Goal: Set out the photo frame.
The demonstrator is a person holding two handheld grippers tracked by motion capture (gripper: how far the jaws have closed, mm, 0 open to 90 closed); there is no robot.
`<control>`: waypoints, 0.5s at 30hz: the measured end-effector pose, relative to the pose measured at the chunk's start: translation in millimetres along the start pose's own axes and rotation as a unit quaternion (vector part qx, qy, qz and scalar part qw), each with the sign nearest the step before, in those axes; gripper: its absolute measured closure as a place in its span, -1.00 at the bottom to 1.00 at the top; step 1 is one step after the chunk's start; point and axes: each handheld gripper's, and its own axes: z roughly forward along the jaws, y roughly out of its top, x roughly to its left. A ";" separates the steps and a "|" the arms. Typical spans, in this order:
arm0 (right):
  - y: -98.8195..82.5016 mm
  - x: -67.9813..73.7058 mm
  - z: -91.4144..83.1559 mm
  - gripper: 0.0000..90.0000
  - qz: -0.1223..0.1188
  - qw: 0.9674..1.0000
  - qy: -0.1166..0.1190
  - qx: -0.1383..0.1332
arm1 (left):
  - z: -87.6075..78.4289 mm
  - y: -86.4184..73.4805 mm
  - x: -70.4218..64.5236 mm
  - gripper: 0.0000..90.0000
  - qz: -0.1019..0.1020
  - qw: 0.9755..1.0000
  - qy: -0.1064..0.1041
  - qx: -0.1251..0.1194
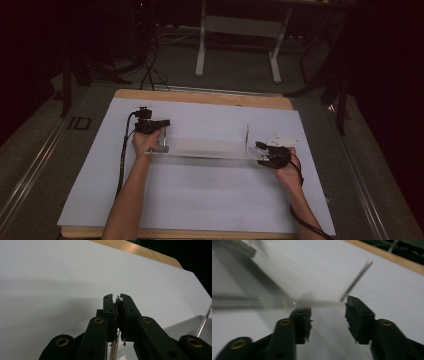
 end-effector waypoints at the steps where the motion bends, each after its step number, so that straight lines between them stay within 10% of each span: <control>1: 0.0 0.0 0.0 0.18 0.000 1.000 0.000 0.000 | 0.0 0.0 0.0 0.87 0.000 1.000 0.000 0.000; 5: 3.2 7.7 4.0 0.11 -0.036 0.999 0.002 -0.032 | 0.1 0.4 -0.2 0.87 0.001 1.000 0.000 0.001; 15: 2.5 5.3 6.9 0.10 -0.027 0.998 0.027 -0.044 | 0.8 0.0 2.2 0.84 -0.016 1.000 -0.012 0.000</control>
